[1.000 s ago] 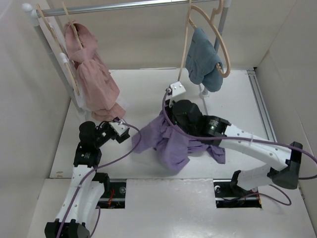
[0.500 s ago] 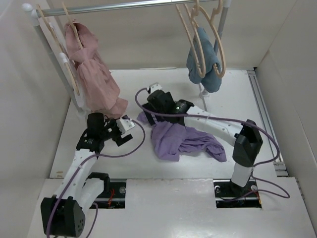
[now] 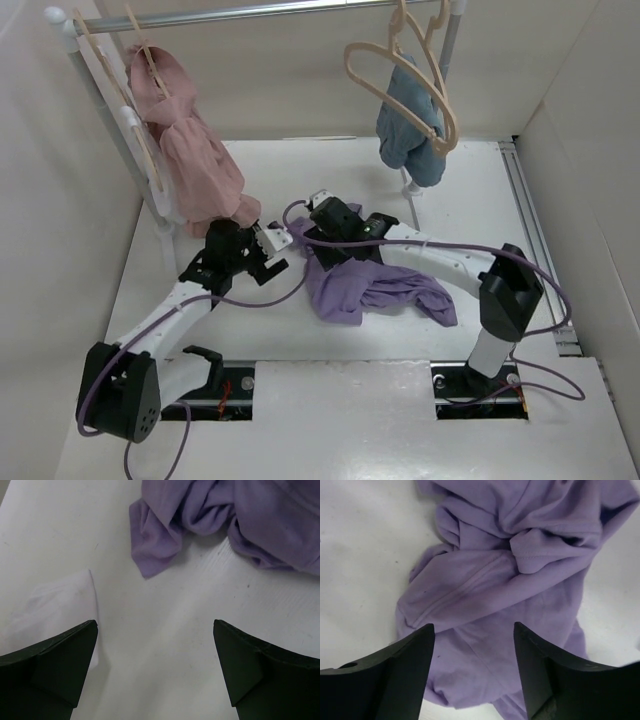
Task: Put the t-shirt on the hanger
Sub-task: Move the tshirt to the center of the board
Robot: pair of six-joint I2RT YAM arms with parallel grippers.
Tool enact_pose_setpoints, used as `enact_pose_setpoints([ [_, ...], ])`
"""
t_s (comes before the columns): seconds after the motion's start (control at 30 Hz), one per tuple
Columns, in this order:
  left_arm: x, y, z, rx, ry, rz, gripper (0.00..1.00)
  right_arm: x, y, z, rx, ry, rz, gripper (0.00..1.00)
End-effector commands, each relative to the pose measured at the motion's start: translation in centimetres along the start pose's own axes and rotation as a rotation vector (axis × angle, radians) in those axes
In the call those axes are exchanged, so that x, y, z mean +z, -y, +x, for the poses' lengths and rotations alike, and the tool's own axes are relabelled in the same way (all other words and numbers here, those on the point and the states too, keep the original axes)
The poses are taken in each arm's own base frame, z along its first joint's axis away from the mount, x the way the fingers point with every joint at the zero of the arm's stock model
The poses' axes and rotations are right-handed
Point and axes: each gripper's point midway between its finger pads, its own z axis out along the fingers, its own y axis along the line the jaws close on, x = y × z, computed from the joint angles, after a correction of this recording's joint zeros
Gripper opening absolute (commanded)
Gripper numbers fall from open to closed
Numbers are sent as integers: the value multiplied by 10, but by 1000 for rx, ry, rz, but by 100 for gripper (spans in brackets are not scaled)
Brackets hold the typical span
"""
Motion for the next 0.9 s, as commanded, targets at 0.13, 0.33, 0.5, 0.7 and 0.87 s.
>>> enact_pose_setpoints([
  [0.13,34,-11,-41,-97,174,37,100,32,-4,12,23,-72,-113,68],
  [0.33,66,-23,-46,-17,113,4,100,43,-13,25,-20,-118,-161,76],
  [0.5,90,-36,-42,-3,93,-26,100,39,-18,30,-55,-120,-209,80],
  [0.7,114,-35,-34,112,50,29,100,52,-25,53,-89,-179,-252,60],
  [0.87,124,-34,-33,149,41,69,100,52,0,46,-18,-153,-256,14],
])
